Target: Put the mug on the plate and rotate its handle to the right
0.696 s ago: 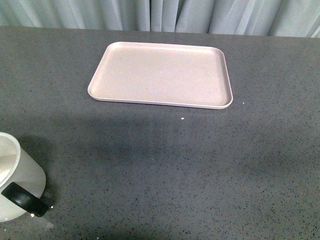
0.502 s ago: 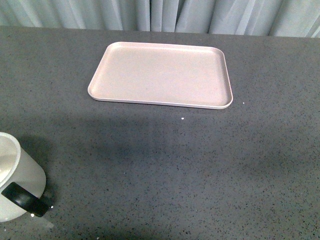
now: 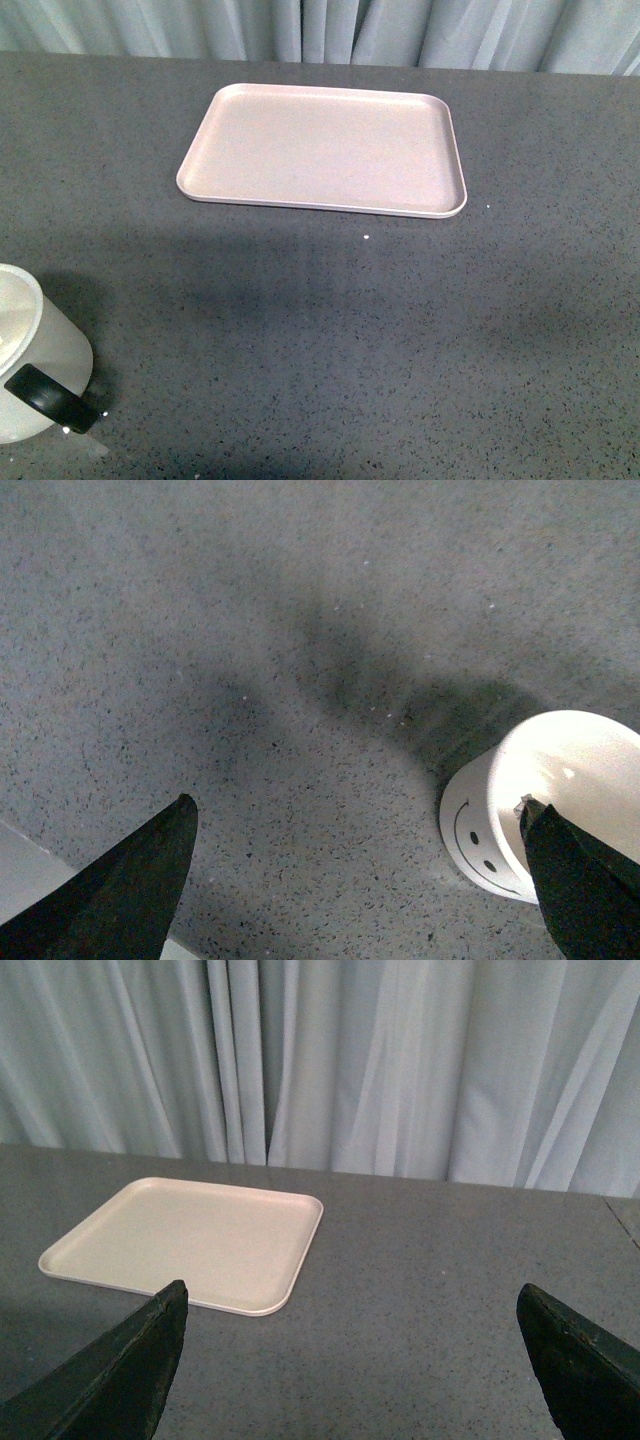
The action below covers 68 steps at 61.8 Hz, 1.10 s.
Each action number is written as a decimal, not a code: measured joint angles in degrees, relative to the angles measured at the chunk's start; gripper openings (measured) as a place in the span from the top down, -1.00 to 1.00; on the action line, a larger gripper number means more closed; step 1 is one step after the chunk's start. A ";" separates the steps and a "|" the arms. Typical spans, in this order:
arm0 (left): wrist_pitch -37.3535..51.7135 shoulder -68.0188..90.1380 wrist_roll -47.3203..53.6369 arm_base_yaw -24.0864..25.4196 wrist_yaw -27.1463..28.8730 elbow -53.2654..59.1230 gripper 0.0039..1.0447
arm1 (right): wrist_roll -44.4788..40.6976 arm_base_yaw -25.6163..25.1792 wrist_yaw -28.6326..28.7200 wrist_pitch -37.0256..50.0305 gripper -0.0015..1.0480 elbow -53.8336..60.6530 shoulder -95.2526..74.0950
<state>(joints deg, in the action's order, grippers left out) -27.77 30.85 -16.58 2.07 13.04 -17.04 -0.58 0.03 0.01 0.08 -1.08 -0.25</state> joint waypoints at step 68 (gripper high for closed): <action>20.35 40.65 11.63 -3.56 -8.61 -9.40 -0.83 | 0.00 0.00 0.00 0.00 -0.82 0.00 -0.02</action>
<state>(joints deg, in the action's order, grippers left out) -7.42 71.50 -4.95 -1.50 4.43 -26.44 -0.58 0.03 0.01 0.08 -1.08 -0.27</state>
